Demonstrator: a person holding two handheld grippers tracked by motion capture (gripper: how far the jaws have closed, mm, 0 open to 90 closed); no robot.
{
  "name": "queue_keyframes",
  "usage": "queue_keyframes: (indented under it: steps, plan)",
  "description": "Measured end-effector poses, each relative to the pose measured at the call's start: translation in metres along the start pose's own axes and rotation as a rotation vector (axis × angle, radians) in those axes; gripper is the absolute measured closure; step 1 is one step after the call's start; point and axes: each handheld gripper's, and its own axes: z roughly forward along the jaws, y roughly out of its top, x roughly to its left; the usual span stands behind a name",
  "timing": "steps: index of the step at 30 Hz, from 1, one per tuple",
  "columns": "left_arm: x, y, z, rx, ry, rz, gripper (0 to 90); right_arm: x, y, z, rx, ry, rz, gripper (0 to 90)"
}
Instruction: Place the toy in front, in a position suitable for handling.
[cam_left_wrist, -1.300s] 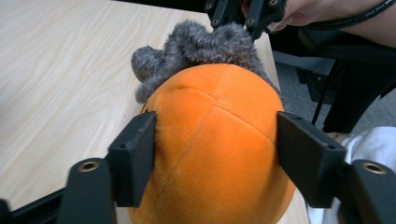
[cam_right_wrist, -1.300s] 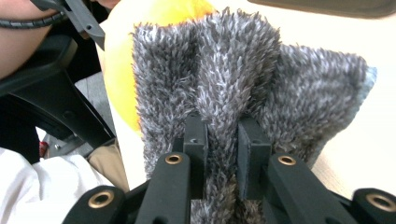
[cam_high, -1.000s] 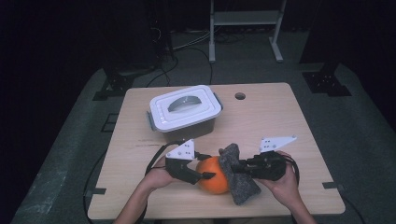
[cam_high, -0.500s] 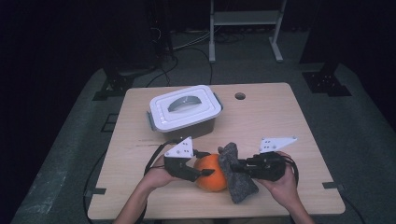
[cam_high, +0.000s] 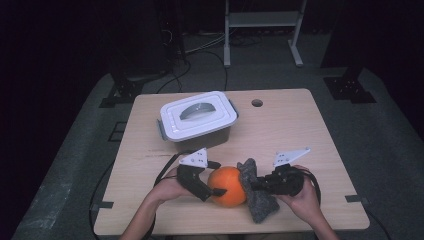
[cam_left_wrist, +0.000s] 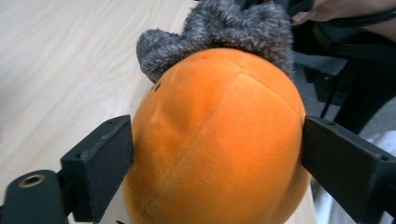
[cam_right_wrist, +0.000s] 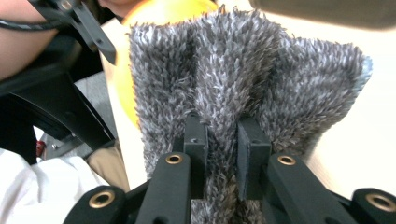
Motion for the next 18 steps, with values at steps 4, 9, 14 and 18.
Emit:
queue_keyframes:
  steps: [4,9,14,18]
  plan:
    - [-0.003,0.006,-0.007,-0.015,0.058,0.019,33.8,0.001,0.004,-0.007,-0.031,-0.019,-0.002,76.2]
    - [-0.014,0.016,-0.002,0.008,0.109,0.073,38.4,0.012,0.015,-0.019,-0.167,-0.012,-0.021,76.2]
    - [-0.019,0.018,0.008,0.019,0.097,0.084,34.7,0.02,0.019,-0.012,-0.156,-0.024,-0.055,76.1]
    - [-0.01,0.012,0.006,-0.011,0.047,0.02,18.7,0.013,0.013,-0.011,-0.132,-0.003,-0.04,76.2]
